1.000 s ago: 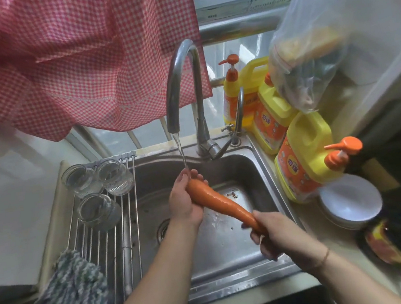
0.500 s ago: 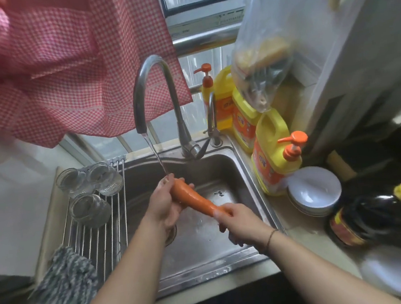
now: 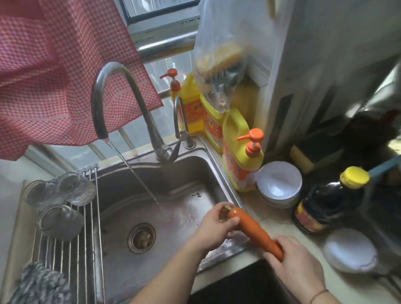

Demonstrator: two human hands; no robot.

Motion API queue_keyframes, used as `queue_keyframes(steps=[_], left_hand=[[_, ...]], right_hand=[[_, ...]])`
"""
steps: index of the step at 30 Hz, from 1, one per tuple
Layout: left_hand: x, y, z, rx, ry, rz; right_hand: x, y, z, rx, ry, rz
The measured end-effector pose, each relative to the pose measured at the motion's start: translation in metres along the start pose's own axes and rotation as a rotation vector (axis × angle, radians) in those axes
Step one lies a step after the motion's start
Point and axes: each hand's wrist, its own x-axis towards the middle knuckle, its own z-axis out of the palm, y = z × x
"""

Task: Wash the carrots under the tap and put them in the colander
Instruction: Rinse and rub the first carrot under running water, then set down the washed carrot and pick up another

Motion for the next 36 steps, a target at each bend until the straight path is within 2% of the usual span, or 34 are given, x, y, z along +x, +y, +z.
queue_keyframes(steps=[2, 4, 10, 13, 16, 19, 23, 26, 28, 32, 36], left_hand=[[0.008, -0.001, 0.026, 0.195, 0.065, 0.044], [0.012, 0.001, 0.045, 0.267, 0.101, 0.061], [0.015, 0.004, 0.068, 0.522, 0.148, 0.093], [0.013, 0.003, 0.067, 0.671, 0.089, 0.138], [0.007, -0.001, 0.064, 0.693, -0.024, 0.128], [-0.004, -0.001, 0.061, 0.707, -0.042, 0.17], [-0.027, -0.005, 0.046, 0.628, 0.047, 0.174], [-0.045, -0.013, 0.022, 0.559, 0.141, 0.154], [-0.059, -0.018, 0.0, 0.487, 0.251, 0.146], [-0.095, -0.019, -0.055, 0.474, 0.477, 0.181], [-0.156, -0.031, -0.121, 0.381, 0.711, 0.23]], right_hand=[[-0.006, 0.022, 0.005, 0.019, 0.079, 0.026], [-0.012, 0.035, 0.006, 0.007, 0.119, 0.067], [-0.015, 0.045, 0.006, -0.025, 0.104, 0.075], [-0.013, 0.046, 0.011, 0.009, 0.116, 0.053], [-0.01, 0.047, 0.015, 0.049, 0.161, 0.018], [-0.004, 0.043, 0.018, 0.081, 0.154, -0.047], [-0.003, 0.023, 0.017, -0.077, 0.169, -0.133], [-0.002, -0.008, 0.017, -0.139, 0.239, -0.297], [-0.002, -0.035, 0.022, -0.033, 0.261, -0.474], [-0.018, -0.115, 0.021, 0.317, 0.108, -0.635], [-0.043, -0.203, 0.04, 0.372, 0.028, -0.823]])
